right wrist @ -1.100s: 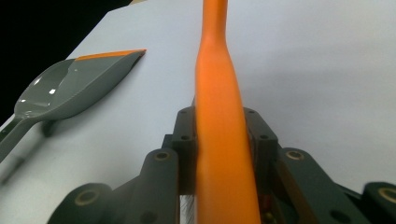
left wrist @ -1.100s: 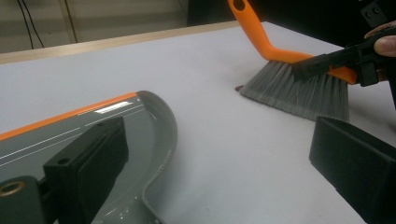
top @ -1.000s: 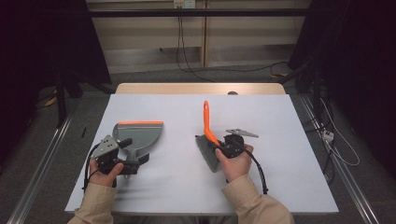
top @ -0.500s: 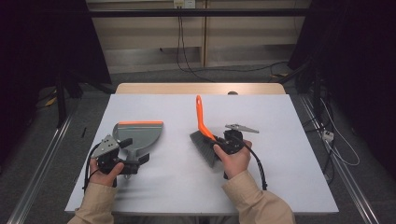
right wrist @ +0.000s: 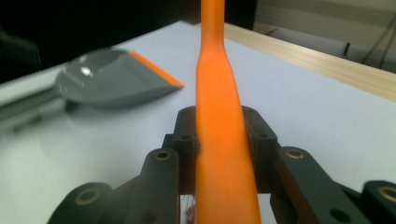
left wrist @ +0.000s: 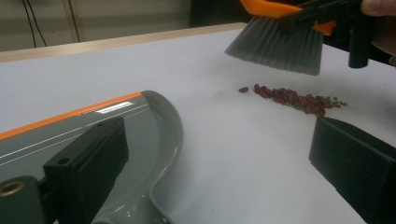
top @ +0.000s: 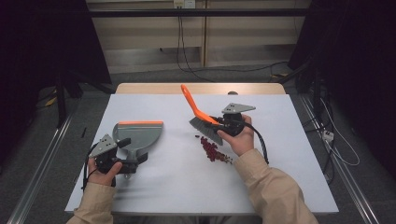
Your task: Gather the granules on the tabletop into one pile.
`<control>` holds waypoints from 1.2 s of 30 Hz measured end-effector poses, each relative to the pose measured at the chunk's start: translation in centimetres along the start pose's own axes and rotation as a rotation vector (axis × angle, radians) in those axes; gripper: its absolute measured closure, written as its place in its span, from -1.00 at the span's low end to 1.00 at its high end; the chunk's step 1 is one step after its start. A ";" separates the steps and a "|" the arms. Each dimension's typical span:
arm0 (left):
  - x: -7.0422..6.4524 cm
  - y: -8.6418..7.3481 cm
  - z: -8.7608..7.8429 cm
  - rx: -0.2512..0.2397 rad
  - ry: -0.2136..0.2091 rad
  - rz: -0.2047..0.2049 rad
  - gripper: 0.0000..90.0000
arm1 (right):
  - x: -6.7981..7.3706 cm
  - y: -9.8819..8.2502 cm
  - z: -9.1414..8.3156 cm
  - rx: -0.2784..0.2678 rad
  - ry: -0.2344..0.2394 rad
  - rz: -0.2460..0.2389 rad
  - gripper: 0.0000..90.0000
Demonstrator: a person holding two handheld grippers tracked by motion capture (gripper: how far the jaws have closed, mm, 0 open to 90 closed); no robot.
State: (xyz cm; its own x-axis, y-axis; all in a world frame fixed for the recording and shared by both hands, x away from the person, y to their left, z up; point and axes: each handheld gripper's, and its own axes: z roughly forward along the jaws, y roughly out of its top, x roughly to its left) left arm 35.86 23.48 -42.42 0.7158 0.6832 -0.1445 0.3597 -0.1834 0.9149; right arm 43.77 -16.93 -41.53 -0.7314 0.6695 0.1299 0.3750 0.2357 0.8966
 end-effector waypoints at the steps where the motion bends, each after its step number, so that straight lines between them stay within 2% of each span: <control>1: 0.0 0.0 0.0 0.002 0.000 0.001 -0.90 | -0.3 -0.1 0.3 -0.001 0.012 -0.041 0.58; 8: 0.1 -0.1 -0.1 0.001 0.008 -0.009 -0.90 | -2.1 -0.2 2.3 -0.010 0.086 -0.236 0.58; 11: 0.3 -0.1 -0.1 -0.001 0.011 -0.011 -0.90 | -2.6 -0.1 3.3 0.014 0.109 -0.306 0.58; 16: 0.4 -0.1 -0.2 0.001 0.018 -0.014 -0.90 | -2.5 -0.7 4.6 0.065 0.189 -0.390 0.58; 18: 0.3 -0.2 -0.2 0.004 0.020 -0.014 -0.90 | -2.2 -1.0 4.6 0.073 0.235 -0.403 0.58; 20: 0.3 -0.2 -0.2 0.007 0.017 -0.011 -0.90 | -1.8 -1.1 4.1 0.094 0.249 -0.434 0.58; 22: 0.3 -0.2 -0.2 0.007 0.019 -0.011 -0.90 | -1.6 -1.2 3.5 0.106 0.274 -0.440 0.58; 25: 0.2 -0.2 -0.2 0.005 0.014 -0.011 -0.90 | -1.4 -1.6 2.4 0.119 0.286 -0.443 0.58; 31: 0.1 -0.2 -0.1 0.005 0.012 -0.007 -0.90 | -0.9 -2.5 0.1 0.139 0.267 -0.422 0.58; 36: 0.0 -0.2 0.0 0.007 0.008 -0.007 -0.90 | -0.2 -3.2 -1.2 0.129 0.239 -0.383 0.58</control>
State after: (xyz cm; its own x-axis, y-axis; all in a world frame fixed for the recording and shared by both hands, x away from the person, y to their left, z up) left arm 35.82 23.52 -42.61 0.7087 0.6899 -0.1477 0.3686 -0.1836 0.9113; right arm 42.07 -18.68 -43.95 -0.9359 0.3397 -0.0930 0.1088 0.5301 0.8409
